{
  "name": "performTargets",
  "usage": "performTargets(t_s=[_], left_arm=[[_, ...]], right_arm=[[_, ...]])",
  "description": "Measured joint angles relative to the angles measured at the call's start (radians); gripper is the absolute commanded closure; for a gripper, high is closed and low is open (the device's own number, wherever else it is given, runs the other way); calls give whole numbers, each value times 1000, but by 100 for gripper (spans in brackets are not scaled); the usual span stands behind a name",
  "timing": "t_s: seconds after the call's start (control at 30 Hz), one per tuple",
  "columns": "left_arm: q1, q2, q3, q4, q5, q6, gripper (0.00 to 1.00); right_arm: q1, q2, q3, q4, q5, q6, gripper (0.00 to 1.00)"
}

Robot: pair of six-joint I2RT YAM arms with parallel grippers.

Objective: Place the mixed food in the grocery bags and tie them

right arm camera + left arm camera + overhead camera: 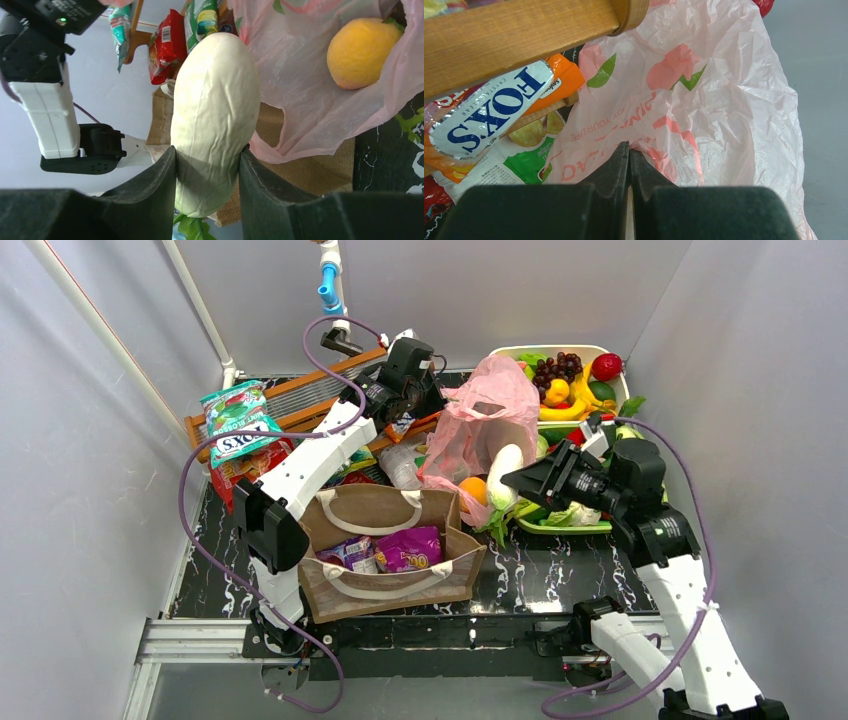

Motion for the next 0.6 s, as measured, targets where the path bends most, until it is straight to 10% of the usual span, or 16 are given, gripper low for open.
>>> performTargets(t_s=[0.6], left_arm=[[0, 0, 0, 0, 13, -7, 100]], right_arm=[[1, 404, 232, 43, 40, -87, 73]])
